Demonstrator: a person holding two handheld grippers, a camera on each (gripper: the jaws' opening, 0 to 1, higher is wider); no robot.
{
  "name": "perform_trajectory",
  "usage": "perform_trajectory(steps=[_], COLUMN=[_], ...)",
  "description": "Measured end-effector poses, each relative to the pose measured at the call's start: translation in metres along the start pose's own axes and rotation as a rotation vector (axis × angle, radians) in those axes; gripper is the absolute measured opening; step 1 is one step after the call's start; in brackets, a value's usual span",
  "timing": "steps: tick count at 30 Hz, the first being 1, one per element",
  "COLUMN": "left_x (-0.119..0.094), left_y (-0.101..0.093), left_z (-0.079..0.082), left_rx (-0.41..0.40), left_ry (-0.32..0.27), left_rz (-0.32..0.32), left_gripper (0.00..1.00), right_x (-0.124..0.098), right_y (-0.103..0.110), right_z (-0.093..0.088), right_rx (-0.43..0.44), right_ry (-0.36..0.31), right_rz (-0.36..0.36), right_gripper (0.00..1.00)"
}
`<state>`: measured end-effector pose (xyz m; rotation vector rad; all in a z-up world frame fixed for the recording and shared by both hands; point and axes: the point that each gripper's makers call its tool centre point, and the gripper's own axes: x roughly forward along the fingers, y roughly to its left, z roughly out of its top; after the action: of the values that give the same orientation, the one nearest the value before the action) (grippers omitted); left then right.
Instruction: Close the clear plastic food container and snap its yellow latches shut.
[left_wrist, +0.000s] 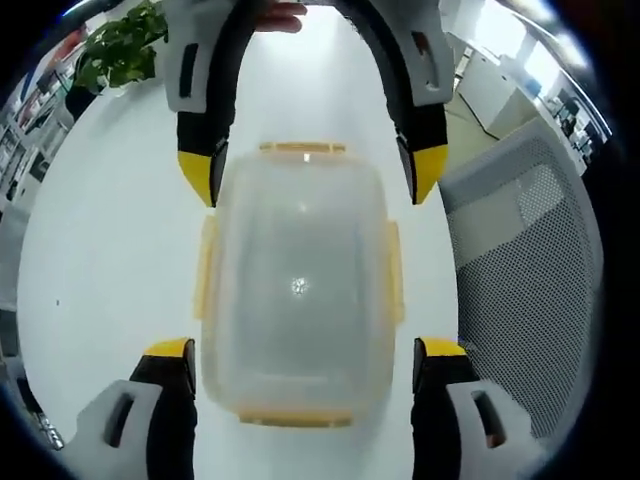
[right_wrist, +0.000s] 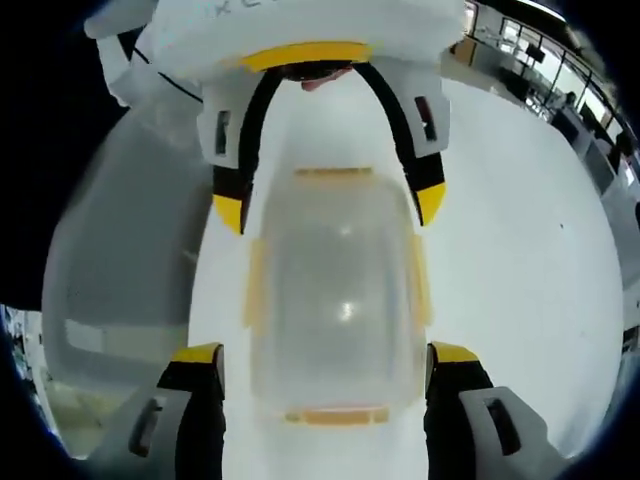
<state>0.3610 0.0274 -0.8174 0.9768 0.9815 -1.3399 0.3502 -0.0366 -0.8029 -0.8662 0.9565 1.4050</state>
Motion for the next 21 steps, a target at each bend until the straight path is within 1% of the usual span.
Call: perform_trajectory(steps=[2,6,11,14,21], left_x=[0.0005,0.0026,0.0054,0.0066,0.0072], left_y=[0.0003,0.0028,0.0026,0.0026,0.004], left_z=[-0.0007,-0.0009,-0.0016,-0.0016,-0.0017], left_rx=[-0.003,-0.002,0.0,0.008,0.01], left_ry=[0.0,0.001,0.011,0.018,0.026], left_rz=[-0.004,-0.006,-0.006,0.001,0.014], left_gripper=[0.86,0.83,0.84,0.84,0.84], right_x=[0.0004,0.0018,0.0034,0.005,0.0073], right_y=[-0.0019,-0.0037,-0.0075,-0.0081,-0.009], right_z=[-0.0011,-0.0022,-0.0042,-0.0056,-0.0068], right_rx=[-0.013,-0.019,-0.034,-0.041,-0.021], right_ry=[0.006,0.021,0.05,0.061,0.064], right_rz=[-0.01,-0.017,-0.028,-0.028,-0.039], right_gripper=[0.81,0.79,0.74,0.75,0.75])
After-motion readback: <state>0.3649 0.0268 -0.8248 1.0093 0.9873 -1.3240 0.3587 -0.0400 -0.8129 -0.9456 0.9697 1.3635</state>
